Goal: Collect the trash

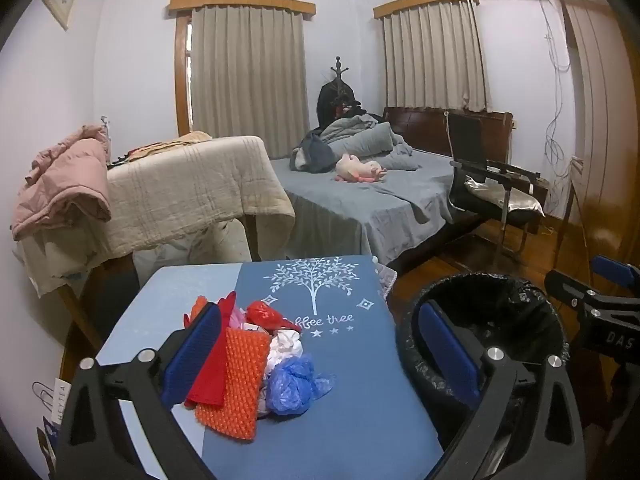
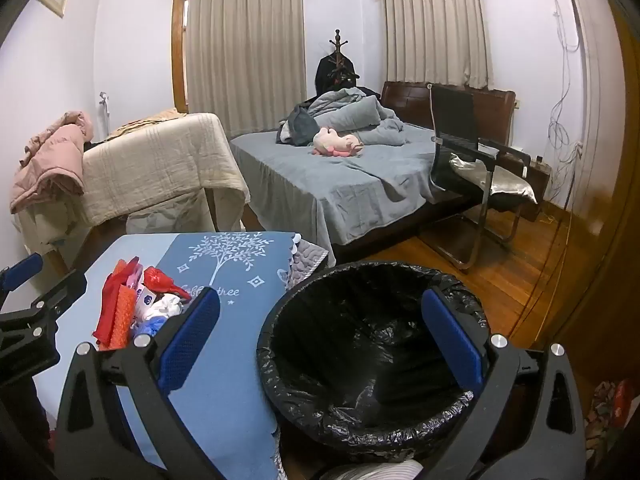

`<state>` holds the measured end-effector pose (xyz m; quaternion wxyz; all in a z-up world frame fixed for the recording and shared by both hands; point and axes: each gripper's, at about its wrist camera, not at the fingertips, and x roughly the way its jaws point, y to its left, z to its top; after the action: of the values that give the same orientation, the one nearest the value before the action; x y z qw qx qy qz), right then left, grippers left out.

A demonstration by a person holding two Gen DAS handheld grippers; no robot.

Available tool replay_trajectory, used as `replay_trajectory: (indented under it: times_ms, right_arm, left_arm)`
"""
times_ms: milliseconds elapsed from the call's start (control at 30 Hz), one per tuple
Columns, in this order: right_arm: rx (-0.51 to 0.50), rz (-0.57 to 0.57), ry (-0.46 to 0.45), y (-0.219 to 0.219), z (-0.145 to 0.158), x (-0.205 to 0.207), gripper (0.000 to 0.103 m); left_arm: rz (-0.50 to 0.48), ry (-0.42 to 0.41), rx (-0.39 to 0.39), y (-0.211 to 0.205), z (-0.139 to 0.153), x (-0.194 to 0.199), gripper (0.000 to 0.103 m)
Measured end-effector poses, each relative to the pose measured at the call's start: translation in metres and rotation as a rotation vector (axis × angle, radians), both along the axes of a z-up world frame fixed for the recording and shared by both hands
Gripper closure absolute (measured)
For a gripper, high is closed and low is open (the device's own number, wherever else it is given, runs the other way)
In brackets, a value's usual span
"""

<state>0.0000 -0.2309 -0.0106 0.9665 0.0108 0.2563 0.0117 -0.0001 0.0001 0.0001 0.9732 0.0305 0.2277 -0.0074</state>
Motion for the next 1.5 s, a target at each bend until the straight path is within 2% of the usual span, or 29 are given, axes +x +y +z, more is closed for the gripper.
replay_trajectory:
  times_ms: [767, 1000, 1500]
  right_arm:
    - [0.0, 0.0, -0.018, -0.001, -0.003, -0.003, 0.005]
    - [0.001, -0.002, -0.021, 0.003, 0.008, 0.0, 0.005]
    - [0.004, -0.002, -0.023, 0.003, 0.009, -0.002, 0.005]
  left_arm:
    - [0.002, -0.006, -0.005, 0.0, 0.0, 0.0, 0.006]
    - [0.002, -0.006, -0.005, 0.0, 0.0, 0.0, 0.006]
    - [0.002, -0.006, -0.005, 0.0, 0.0, 0.0, 0.006]
